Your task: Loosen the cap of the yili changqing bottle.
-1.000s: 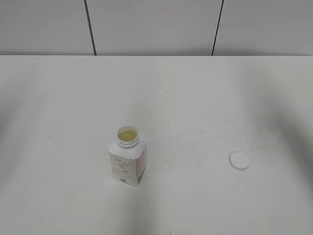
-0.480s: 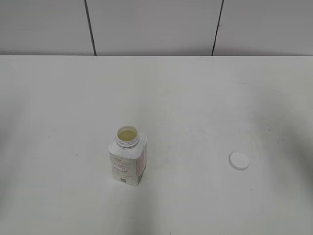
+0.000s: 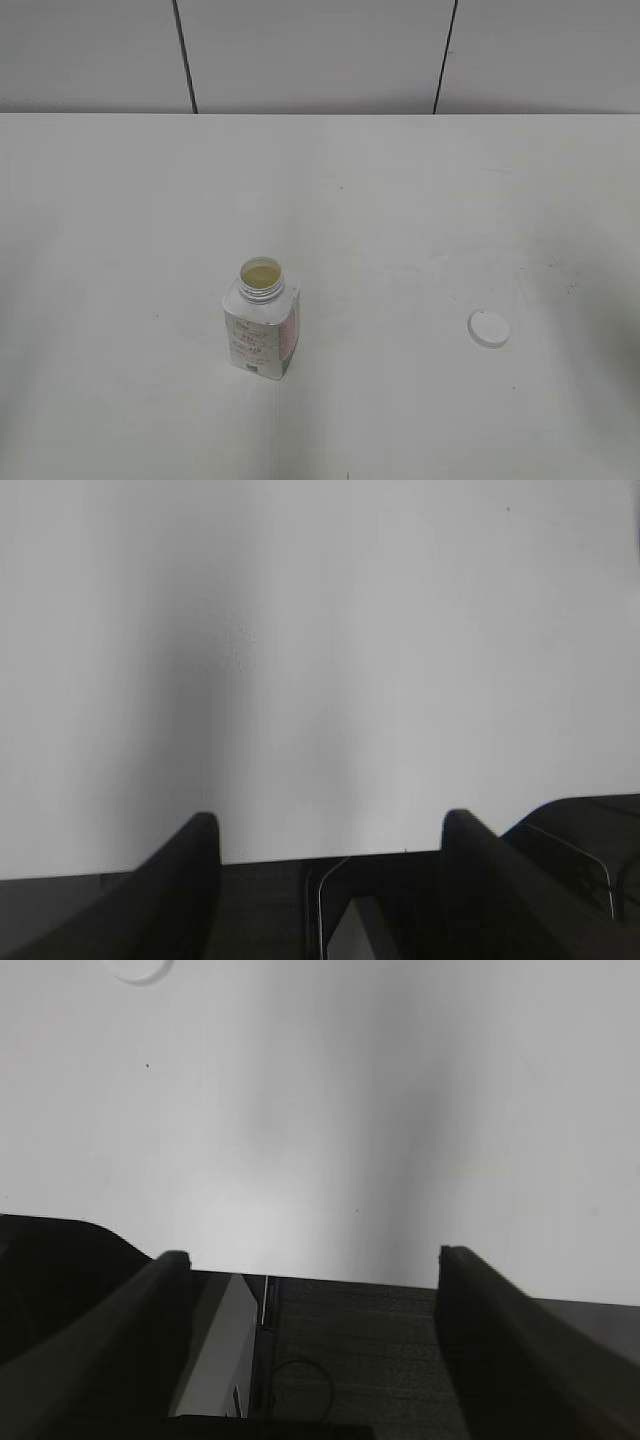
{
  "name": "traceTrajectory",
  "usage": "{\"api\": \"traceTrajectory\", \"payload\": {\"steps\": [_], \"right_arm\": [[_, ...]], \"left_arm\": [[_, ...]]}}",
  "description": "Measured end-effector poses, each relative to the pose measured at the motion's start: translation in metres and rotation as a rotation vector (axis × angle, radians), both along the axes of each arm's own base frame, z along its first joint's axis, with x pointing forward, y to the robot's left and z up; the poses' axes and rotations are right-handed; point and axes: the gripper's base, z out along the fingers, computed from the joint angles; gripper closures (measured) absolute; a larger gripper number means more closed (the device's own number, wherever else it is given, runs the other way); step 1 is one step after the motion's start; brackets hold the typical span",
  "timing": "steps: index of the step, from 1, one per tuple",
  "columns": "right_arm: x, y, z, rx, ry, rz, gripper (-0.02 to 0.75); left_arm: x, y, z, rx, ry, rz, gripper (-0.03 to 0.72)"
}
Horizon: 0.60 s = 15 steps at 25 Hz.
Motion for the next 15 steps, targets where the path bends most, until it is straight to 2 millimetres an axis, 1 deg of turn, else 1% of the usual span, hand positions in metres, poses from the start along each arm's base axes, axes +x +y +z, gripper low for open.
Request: {"api": "traceTrajectory", "payload": {"steps": [7, 11, 15], "right_arm": [[-0.029, -0.003, -0.001, 0.03, -0.078, -0.016, 0.146], [-0.056, -0.007, 0.002, 0.046, -0.181, -0.015, 0.146], [-0.078, -0.01, -0.007, 0.054, -0.237, -0.015, 0.148]], "left_arm": [[-0.019, -0.002, 0.009, 0.005, -0.133, 0.0, 0.26], [-0.031, -0.003, 0.014, 0.01, -0.21, -0.001, 0.26], [-0.041, -0.004, 0.018, 0.015, -0.278, -0.001, 0.26]]}}
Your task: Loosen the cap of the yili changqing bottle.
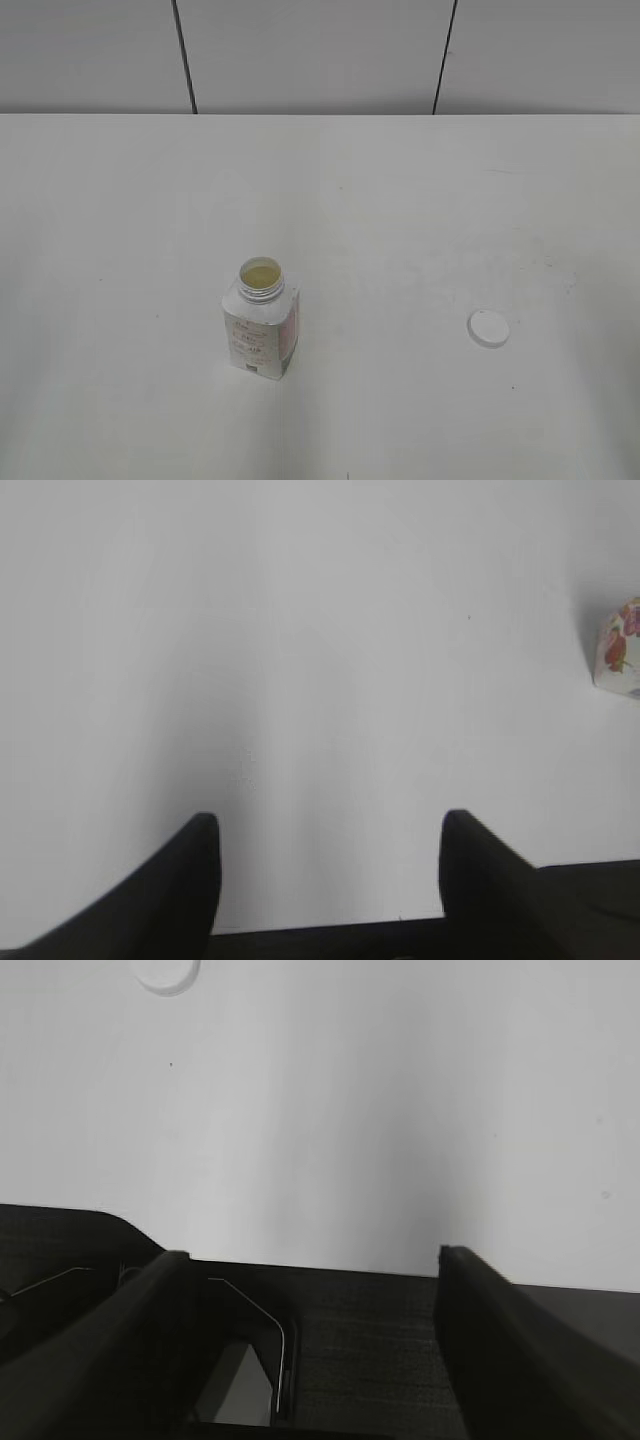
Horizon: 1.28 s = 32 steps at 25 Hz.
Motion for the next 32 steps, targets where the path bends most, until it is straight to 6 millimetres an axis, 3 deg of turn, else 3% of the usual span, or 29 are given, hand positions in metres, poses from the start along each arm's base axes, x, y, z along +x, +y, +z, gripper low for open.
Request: {"api": "traceTrajectory", "payload": {"steps": [19, 26, 32], "right_arm": [[-0.087, -0.014, 0.014, 0.054, -0.547, -0.006, 0.15], [-0.09, -0.015, 0.013, 0.054, -0.563, -0.008, 0.15], [-0.09, -0.014, 0.013, 0.06, -0.562, -0.006, 0.15]], "left_arm": [[-0.041, -0.004, 0.007, 0.022, -0.253, -0.001, 0.26], [-0.056, -0.005, 0.007, 0.028, -0.344, -0.002, 0.27], [-0.057, -0.005, 0.007, 0.028, -0.35, -0.002, 0.276]]}}
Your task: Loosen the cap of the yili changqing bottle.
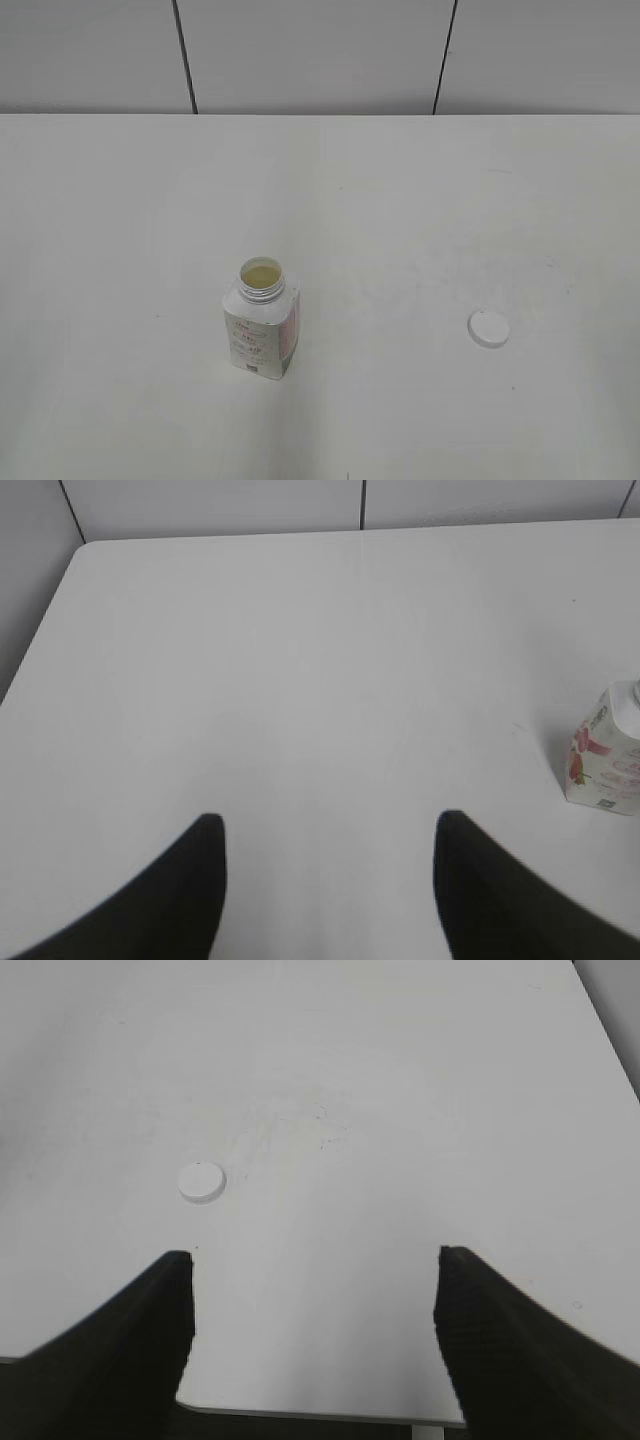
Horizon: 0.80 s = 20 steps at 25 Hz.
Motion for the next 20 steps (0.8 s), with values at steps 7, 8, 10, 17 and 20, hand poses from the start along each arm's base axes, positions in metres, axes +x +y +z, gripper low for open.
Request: {"api": "traceTrajectory", "payload": {"steps": [7, 8, 10, 17, 20], "right_arm": [[0.0001, -0.001, 0.0, -0.01, -0.001, -0.004, 0.15], [0.0001, -0.001, 0.0, -0.01, -0.001, -0.002, 0.15], [0.0, 0.0, 0.0, 0.0, 0.0, 0.006, 0.15], [0.0, 0.0003, 0.0, 0.0, 0.0, -0.028, 0.15], [0.0, 0.0, 0.0, -0.006, -0.001, -0.067, 0.15]], "left_arm": [[0.0, 0.0, 0.0, 0.0, 0.0, 0.0, 0.284], [-0.0001, 0.0, 0.0, 0.0, -0.001, 0.0, 0.286], [-0.0001, -0.0001, 0.0, -0.001, -0.001, 0.0, 0.29], [-0.0001, -0.0001, 0.0, -0.001, -0.001, 0.0, 0.303], [-0.0001, -0.0001, 0.0, -0.001, -0.001, 0.0, 0.309]]}}
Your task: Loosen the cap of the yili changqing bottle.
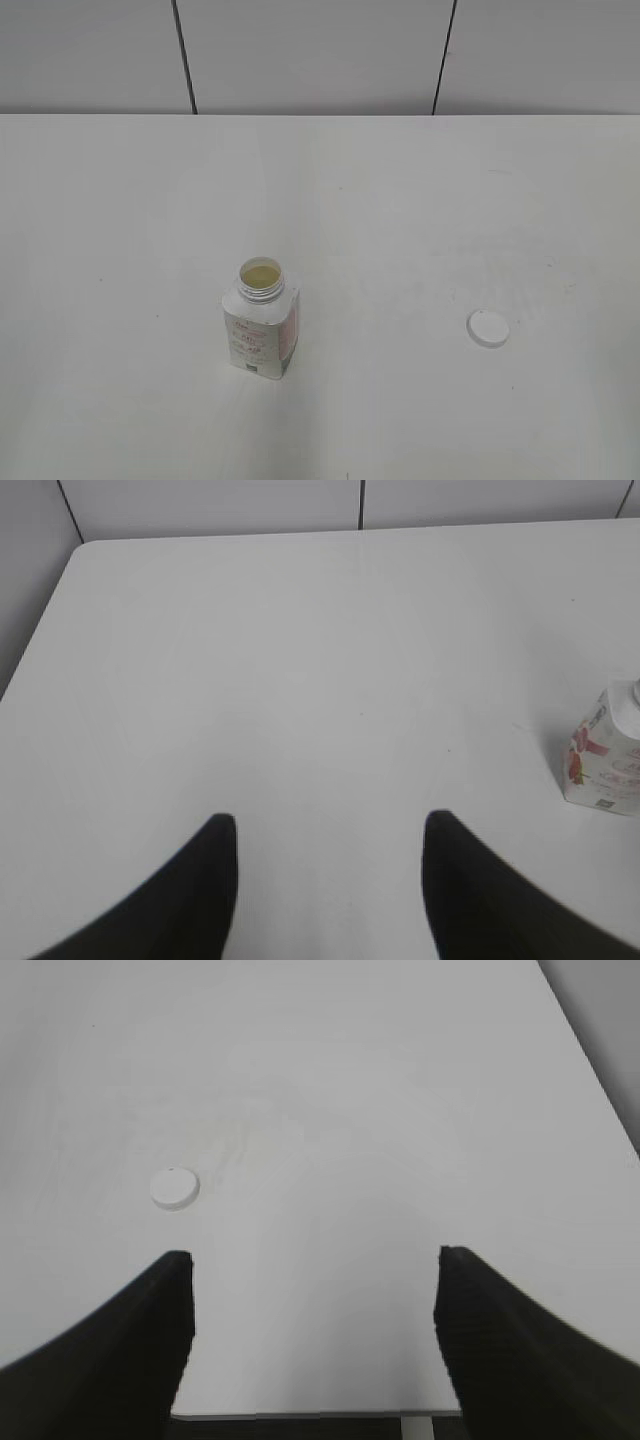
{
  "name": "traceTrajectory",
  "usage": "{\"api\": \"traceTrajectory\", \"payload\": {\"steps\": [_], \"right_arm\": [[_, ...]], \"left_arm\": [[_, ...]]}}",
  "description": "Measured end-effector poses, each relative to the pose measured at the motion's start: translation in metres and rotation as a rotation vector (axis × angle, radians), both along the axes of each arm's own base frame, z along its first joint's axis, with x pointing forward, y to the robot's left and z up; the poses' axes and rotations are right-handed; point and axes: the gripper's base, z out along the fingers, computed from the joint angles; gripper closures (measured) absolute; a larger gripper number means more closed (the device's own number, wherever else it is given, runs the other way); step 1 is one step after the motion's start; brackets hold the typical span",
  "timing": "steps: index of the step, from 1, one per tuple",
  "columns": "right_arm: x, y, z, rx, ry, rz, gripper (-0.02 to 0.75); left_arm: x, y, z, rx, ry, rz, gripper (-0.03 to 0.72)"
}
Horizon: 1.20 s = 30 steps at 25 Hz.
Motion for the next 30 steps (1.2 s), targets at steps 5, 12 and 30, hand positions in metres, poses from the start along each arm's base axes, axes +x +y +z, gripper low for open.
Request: {"api": "traceTrajectory", "payload": {"steps": [5, 12, 30], "right_arm": [[0.0, 0.0001, 0.0, 0.0, 0.0, -0.014, 0.15], [0.0, -0.0003, 0.0, -0.004, 0.0, -0.018, 0.15], [0.0, -0.0003, 0.0, -0.004, 0.0, -0.018, 0.15]], "left_arm": [[0.0, -0.0001, 0.0, -0.001, 0.0, -0.001, 0.312], [0.0, -0.0001, 0.0, -0.001, 0.0, -0.001, 0.312], [0.0, -0.0002, 0.0, -0.002, 0.0, -0.001, 0.312]]}}
